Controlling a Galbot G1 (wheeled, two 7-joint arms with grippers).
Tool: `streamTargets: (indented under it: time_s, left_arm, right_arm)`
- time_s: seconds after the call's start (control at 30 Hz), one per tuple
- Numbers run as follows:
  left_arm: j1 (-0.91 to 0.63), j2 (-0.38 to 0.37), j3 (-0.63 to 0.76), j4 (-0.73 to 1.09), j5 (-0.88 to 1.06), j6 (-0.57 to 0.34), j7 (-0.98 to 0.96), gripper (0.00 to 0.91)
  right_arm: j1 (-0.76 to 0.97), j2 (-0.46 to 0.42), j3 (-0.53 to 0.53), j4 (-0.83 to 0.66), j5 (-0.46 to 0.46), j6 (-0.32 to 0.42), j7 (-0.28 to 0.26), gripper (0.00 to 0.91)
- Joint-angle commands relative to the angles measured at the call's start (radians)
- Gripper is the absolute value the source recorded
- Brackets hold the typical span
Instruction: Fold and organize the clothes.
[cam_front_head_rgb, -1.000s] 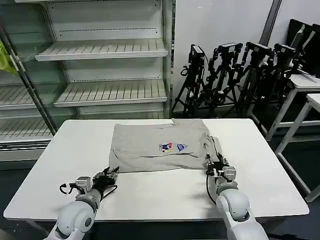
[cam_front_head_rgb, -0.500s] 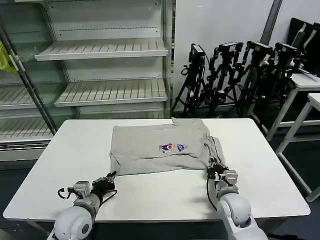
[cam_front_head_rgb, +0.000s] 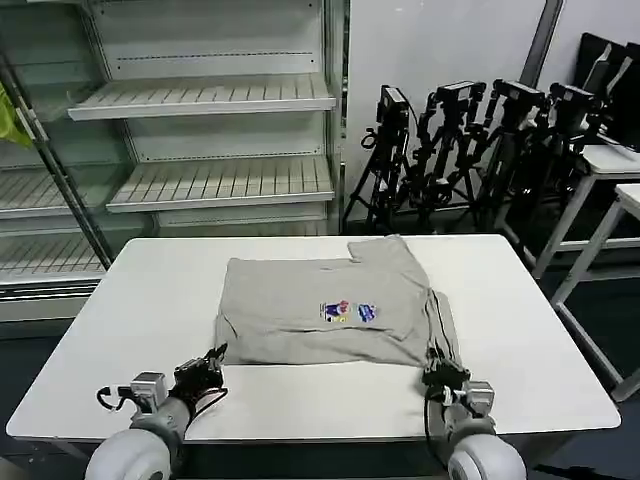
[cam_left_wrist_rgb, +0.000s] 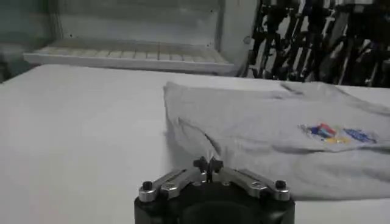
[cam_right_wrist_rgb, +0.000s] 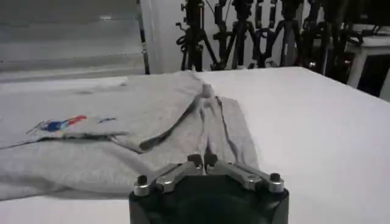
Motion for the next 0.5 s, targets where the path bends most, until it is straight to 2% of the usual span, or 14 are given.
streamTargets:
  time_s: [0.03, 0.3, 0.33, 0.37, 0.4, 0.5]
  left_arm:
    - [0.198, -0.007, -0.062, -0.15, 0.013, -0.004, -0.009, 0.05]
    - [0.309, -0.015, -0.1, -0.227, 0.022, -0.001, -0.023, 0.05]
    - [0.315, -0.014, -0.102, -0.23, 0.022, -0.001, -0.023, 0.474]
    - [0.319, -0.012, -0.102, -0.234, 0.022, 0.001, -0.022, 0.907]
    - [0.32, -0.012, -0.103, -0.235, 0.022, 0.002, -0.021, 0.907]
    - [0.305, -0.011, -0.097, -0.227, 0.024, 0.002, -0.022, 0.907]
  right_arm:
    - [-0.206, -0.005, 0.047, 0.214, -0.021, 0.011, 0.001, 0.0]
    - [-0.318, -0.012, 0.077, 0.33, -0.051, 0.012, -0.008, 0.0]
    - [-0.326, -0.013, 0.08, 0.338, -0.054, 0.011, -0.009, 0.0]
    - [-0.329, -0.013, 0.083, 0.346, -0.06, 0.008, -0.007, 0.826]
    - [-0.328, -0.013, 0.084, 0.348, -0.07, 0.003, -0.001, 0.907]
    - [-0.299, -0.014, 0.094, 0.343, -0.076, -0.017, 0.004, 0.907]
